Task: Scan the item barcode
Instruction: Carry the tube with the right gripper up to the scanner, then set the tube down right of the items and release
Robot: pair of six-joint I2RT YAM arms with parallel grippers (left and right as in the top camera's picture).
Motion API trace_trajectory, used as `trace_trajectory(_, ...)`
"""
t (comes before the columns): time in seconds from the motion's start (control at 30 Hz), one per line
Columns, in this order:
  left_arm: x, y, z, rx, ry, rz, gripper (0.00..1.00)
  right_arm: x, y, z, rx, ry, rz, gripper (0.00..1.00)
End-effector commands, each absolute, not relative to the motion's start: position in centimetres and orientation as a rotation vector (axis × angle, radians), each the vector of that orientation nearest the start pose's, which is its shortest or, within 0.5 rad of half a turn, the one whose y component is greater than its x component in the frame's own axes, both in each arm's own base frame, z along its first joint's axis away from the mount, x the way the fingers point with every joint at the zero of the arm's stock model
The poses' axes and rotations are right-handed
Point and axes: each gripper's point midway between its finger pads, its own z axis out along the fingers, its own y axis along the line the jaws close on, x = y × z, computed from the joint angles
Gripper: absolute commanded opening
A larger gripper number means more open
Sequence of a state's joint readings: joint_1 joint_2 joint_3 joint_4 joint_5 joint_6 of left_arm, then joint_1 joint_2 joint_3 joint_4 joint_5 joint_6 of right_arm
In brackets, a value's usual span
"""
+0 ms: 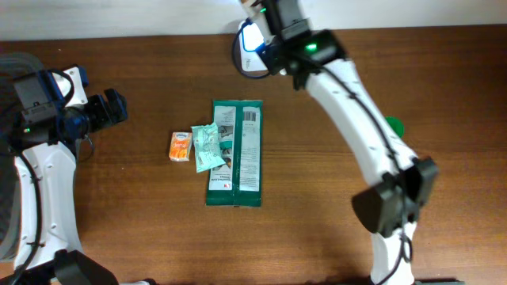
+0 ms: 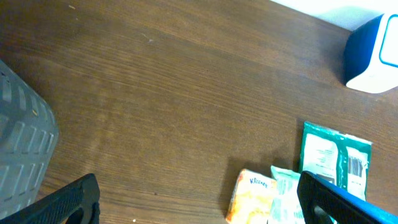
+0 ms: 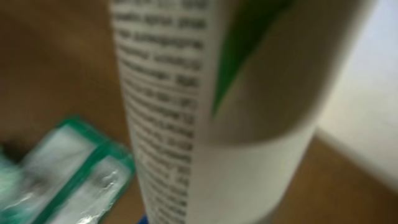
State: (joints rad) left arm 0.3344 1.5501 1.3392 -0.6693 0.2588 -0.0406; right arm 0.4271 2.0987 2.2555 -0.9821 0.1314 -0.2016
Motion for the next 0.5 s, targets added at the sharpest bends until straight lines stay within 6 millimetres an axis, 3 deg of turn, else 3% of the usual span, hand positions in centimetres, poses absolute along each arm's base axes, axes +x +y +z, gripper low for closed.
trace_trajectory(0.0, 41.2, 9.7, 21.5, -0.306, 2.359, -0.178, 0.99, 47.3, 18.2, 25.1, -0.477, 2.527, 0.253, 0.04)
trace_trajectory(0.03, 41.2, 9.7, 21.5, -0.306, 2.360, -0.178, 0.99, 46.4, 17.4, 24.2, -0.468, 2.588, 0.269, 0.04)
trace_trajectory(0.07, 41.2, 9.7, 21.5, -0.306, 2.359, -0.178, 0.99, 44.4, 15.3, 21.6, -0.434, 2.748, 0.283, 0.04)
trace_trajectory(0.17, 41.2, 9.7, 21.5, -0.306, 2.359, -0.178, 0.99, 41.1, 12.4, 15.9, -0.370, 3.000, 0.253, 0.04)
trace_trajectory(0.33, 41.2, 9.7, 21.5, -0.307, 2.360, -0.178, 0.99, 36.4, 7.3, 5.7, -0.145, 3.270, 0.145, 0.04)
trace_trajectory(0.47, 41.2, 9.7, 21.5, -0.306, 2.360, -0.178, 0.99, 34.5, 3.0, 2.9, 0.022, 3.339, 0.092, 0.04)
